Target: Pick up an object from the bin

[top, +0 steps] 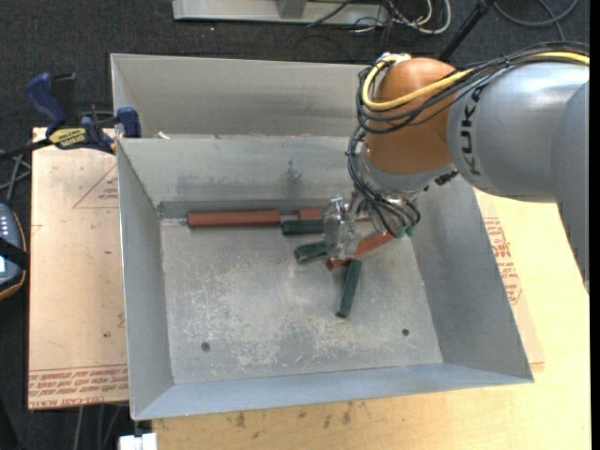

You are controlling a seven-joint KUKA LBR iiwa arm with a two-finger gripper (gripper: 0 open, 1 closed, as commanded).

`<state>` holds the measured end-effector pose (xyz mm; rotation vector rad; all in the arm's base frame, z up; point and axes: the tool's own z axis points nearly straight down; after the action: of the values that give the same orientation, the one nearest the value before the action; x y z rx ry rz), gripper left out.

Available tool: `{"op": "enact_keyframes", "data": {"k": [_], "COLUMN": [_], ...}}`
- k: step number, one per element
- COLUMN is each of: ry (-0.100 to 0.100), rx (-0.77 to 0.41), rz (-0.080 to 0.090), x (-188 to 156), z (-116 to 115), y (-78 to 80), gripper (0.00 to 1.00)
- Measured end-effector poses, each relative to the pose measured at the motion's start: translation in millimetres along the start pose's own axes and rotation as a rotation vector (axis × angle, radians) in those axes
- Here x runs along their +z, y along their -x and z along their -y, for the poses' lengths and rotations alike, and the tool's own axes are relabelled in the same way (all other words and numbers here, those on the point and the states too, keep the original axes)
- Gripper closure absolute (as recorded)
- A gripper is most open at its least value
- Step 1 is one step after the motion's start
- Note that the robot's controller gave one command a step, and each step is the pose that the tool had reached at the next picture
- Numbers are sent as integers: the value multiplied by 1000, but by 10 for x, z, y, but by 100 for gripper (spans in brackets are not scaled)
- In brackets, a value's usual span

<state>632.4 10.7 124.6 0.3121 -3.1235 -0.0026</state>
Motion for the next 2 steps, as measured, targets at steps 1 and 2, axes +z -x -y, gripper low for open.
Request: {"op": "enact_keyframes", "data": {"k": [1, 2], "ry": [-1, 1], "rx": [-104, -171], "rz": [3, -4], "x": [-614, -1172], "z": [7, -114], "y": [-9, -401], "gripper": [100, 100]}}
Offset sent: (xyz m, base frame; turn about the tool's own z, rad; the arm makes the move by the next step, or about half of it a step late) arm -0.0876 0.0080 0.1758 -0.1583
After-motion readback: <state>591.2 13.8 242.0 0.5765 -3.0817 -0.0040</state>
